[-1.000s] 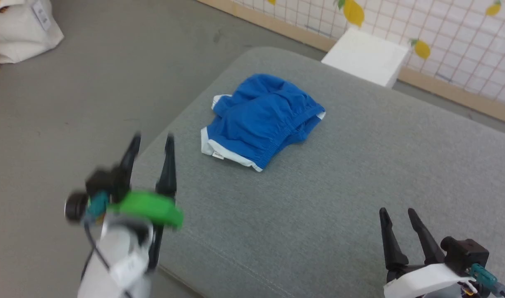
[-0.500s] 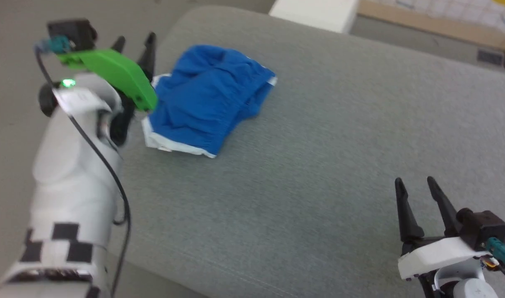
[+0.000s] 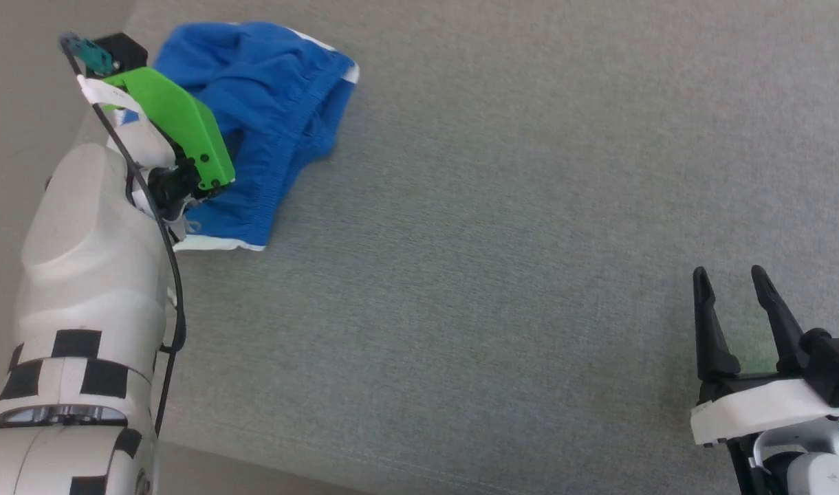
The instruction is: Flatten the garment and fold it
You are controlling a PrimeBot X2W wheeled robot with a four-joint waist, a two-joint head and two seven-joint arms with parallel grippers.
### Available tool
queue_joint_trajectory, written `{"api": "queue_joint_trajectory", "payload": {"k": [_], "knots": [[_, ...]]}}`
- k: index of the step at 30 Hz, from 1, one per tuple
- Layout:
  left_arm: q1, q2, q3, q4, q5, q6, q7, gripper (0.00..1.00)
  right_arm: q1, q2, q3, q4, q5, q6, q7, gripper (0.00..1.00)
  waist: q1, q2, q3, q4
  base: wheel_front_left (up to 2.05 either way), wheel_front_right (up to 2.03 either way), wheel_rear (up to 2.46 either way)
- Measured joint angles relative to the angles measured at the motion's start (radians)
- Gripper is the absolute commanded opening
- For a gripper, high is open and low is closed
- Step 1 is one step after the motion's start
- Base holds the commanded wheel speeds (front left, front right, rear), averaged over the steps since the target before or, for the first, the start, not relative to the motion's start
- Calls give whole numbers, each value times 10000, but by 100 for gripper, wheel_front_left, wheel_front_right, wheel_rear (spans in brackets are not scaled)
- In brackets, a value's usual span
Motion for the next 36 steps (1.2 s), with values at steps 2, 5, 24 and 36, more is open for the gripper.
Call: {"api": "queue_joint_trajectory", "payload": {"k": [2,5,24,36], "knots": [[2,-61,8,155,-111,29,113,100,1,-2,-10,-59,0,0,15,100,0,0,232,-124,0,0,0],[23,-253,-23,387,-159,46,499,100,2,0,-23,-127,0,0,42,100,0,0,507,-262,0,0,0],[-352,-382,284,-560,-533,-224,-3609,0,-33,0,504,669,303,0,-234,100,-2,0,-114,-321,0,0,0],[-405,-1613,-1847,-2650,-1536,-732,-4029,0,-31,-2,1193,1939,1164,0,-949,100,-3,1,-1505,-1292,0,0,0]]}}
